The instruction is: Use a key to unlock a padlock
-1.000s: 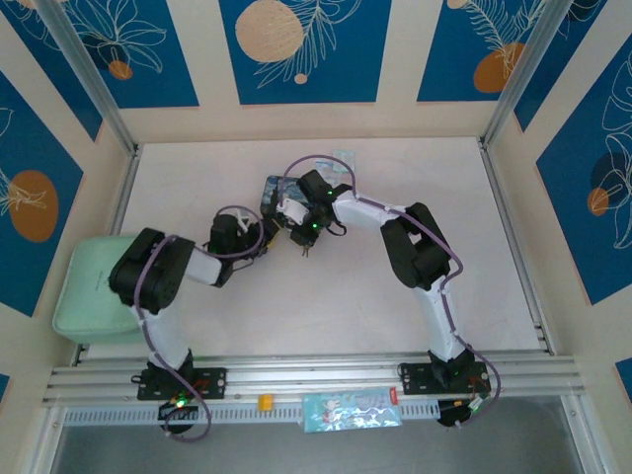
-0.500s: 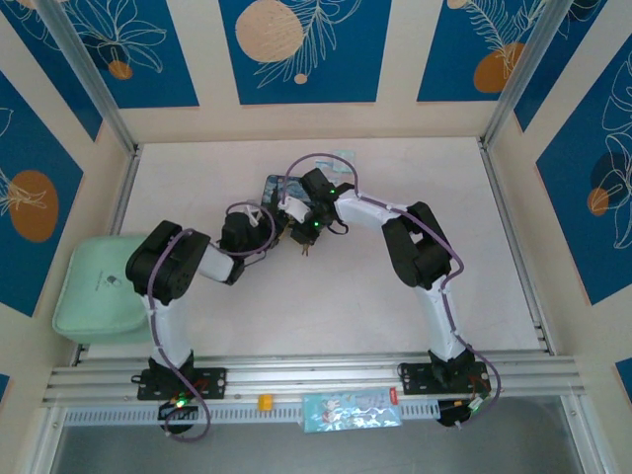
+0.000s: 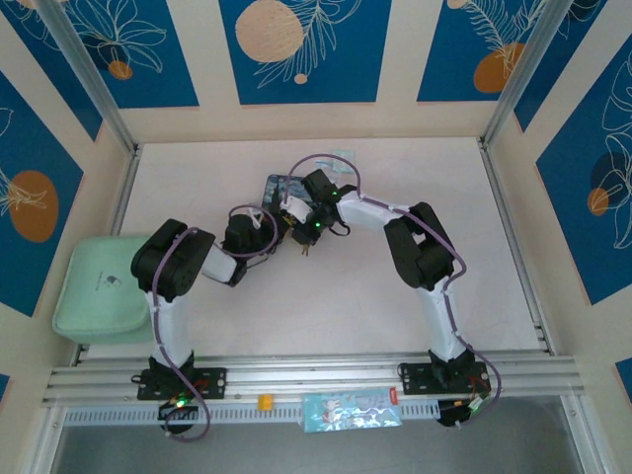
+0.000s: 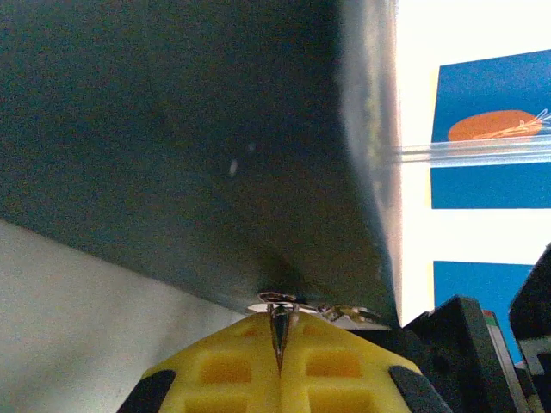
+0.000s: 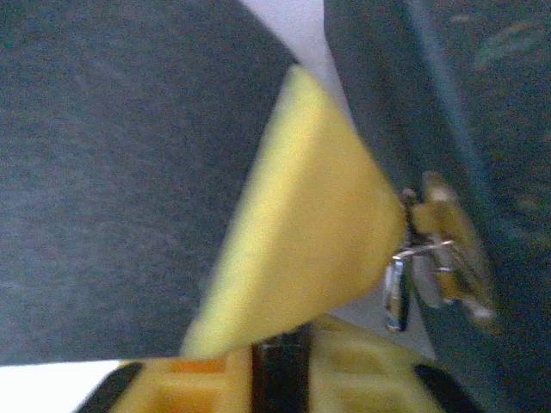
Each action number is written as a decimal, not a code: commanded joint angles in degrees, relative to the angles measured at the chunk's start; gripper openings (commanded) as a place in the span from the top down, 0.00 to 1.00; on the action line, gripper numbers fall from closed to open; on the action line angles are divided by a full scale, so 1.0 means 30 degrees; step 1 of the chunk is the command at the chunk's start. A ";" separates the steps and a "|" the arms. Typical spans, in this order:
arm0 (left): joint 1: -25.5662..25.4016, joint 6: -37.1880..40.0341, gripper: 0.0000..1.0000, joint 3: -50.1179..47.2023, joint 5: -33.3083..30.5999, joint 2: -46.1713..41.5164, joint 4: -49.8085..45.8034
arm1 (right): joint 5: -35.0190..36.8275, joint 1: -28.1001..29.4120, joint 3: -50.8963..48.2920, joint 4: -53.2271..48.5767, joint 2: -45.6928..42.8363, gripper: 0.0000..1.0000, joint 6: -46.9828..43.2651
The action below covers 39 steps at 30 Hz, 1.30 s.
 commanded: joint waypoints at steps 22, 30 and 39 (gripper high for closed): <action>-0.0573 -0.0871 1.00 -0.2074 -0.5384 -0.0549 0.3090 | 0.4815 -0.1289 -0.2132 -0.0287 -0.5149 0.22 1.3578; -0.0603 -0.1191 1.00 -0.3476 -0.6893 -0.1344 0.3761 | 0.5191 -0.1644 -0.0060 0.0383 -0.3172 0.22 1.7611; -0.0632 -0.2075 1.00 -0.3819 -0.7638 -0.0435 0.5832 | 0.5974 -0.1005 0.2136 -0.0486 -0.1530 0.22 1.8211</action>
